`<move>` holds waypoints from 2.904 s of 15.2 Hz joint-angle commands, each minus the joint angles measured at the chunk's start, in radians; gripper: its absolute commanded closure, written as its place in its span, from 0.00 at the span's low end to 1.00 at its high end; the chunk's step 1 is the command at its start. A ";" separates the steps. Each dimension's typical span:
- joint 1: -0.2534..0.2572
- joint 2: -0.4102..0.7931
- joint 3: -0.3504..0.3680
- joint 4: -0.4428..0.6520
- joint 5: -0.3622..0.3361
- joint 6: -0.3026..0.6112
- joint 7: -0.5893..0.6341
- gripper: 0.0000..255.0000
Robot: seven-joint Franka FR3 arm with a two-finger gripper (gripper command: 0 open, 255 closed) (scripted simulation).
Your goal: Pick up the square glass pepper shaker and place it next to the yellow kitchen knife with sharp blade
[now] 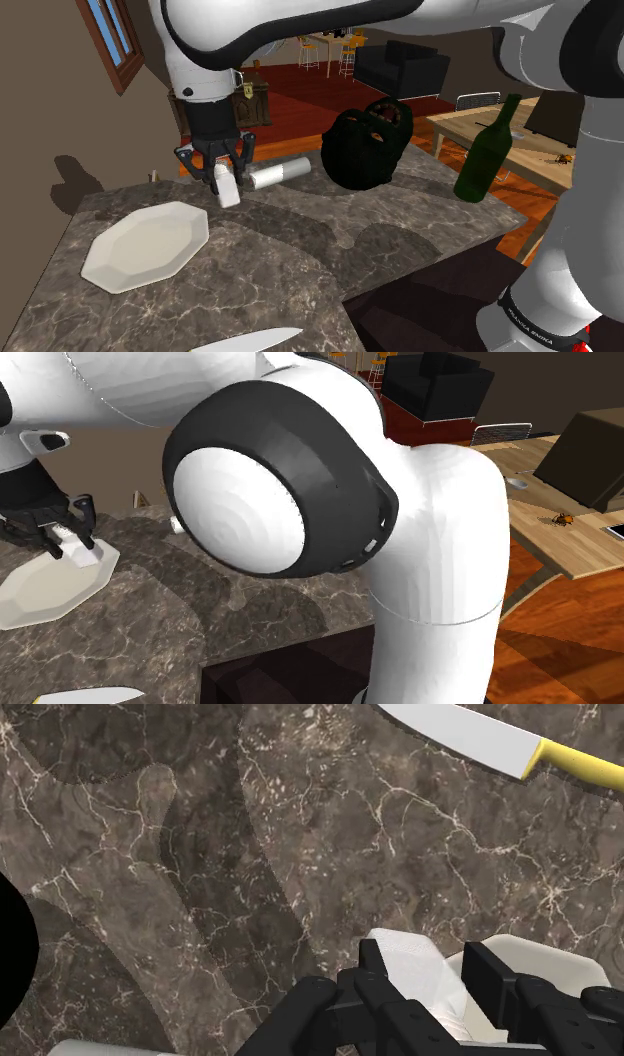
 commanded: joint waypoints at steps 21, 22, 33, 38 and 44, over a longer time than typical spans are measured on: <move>0.082 0.224 -0.008 0.087 -0.073 0.129 0.069 1.00; 0.081 0.226 -0.008 0.077 -0.074 0.141 0.069 1.00; 0.080 0.262 -0.017 -0.007 -0.087 0.260 0.071 1.00; 0.080 0.263 -0.017 -0.006 -0.087 0.259 0.071 1.00; 0.080 0.263 -0.017 -0.006 -0.087 0.259 0.071 0.00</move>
